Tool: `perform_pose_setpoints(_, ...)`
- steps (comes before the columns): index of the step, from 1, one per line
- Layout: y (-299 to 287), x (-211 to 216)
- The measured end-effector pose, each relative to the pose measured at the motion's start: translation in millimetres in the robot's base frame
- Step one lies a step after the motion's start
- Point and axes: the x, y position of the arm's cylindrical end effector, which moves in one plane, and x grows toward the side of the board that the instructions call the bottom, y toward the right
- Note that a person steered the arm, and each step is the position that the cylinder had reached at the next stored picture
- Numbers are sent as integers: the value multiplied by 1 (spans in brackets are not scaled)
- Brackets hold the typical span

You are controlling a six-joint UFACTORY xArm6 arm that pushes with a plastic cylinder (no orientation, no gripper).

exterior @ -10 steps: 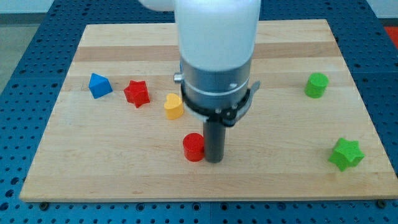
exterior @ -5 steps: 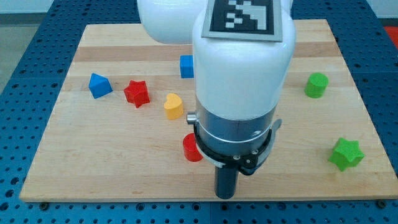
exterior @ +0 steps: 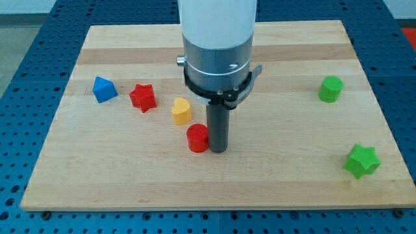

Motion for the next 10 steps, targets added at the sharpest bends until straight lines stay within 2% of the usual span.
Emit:
perform_pose_setpoints(2, 5, 1)
perform_pose_setpoints(3, 24, 42)
perform_pose_setpoints(4, -9, 81)
perform_pose_setpoints(5, -52, 82)
perform_pose_setpoints(7, -47, 1)
perform_pose_setpoints(9, -37, -26)
perform_pose_setpoints(10, -37, -26)
